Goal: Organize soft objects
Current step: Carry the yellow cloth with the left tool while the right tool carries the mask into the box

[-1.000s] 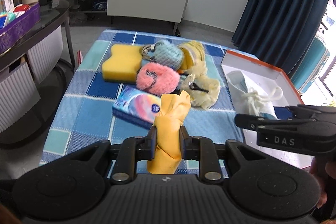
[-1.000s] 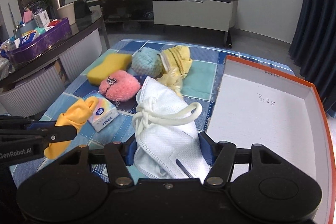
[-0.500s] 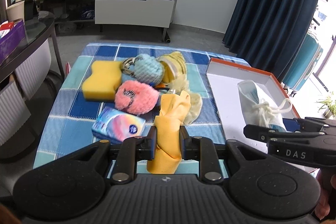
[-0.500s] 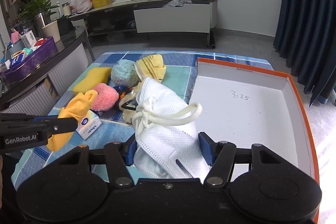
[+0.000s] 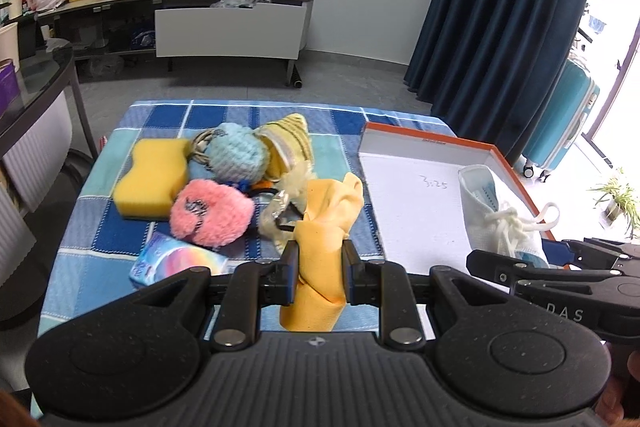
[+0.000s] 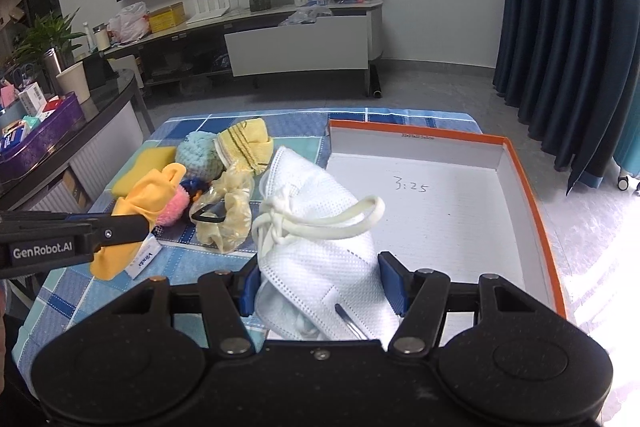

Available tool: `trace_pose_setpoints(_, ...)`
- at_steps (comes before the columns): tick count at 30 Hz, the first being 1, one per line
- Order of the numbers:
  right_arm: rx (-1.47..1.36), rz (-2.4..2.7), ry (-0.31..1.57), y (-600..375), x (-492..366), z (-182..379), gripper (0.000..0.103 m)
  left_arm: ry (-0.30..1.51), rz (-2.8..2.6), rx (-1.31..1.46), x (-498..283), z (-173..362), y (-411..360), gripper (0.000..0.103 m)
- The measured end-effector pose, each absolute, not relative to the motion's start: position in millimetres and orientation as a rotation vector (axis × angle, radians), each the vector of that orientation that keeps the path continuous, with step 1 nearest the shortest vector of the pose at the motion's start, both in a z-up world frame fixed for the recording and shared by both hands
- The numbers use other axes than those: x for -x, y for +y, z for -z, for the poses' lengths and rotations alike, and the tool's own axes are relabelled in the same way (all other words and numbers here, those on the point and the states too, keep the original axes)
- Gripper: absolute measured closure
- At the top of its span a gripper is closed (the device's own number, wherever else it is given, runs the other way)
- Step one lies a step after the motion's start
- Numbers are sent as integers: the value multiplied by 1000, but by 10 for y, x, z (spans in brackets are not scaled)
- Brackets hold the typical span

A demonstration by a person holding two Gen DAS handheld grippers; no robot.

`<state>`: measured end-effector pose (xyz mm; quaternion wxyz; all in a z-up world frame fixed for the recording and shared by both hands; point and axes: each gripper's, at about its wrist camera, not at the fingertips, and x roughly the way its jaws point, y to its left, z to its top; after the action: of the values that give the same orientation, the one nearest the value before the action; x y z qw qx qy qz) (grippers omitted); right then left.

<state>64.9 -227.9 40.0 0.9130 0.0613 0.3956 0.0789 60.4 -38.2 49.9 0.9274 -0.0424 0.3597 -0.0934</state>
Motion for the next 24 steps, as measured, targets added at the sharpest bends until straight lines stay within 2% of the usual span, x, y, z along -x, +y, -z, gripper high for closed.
trace_pose_setpoints(24,-190,-40,789,-2797,-653,-420,31,754,315,65,-786,-535,-958,79)
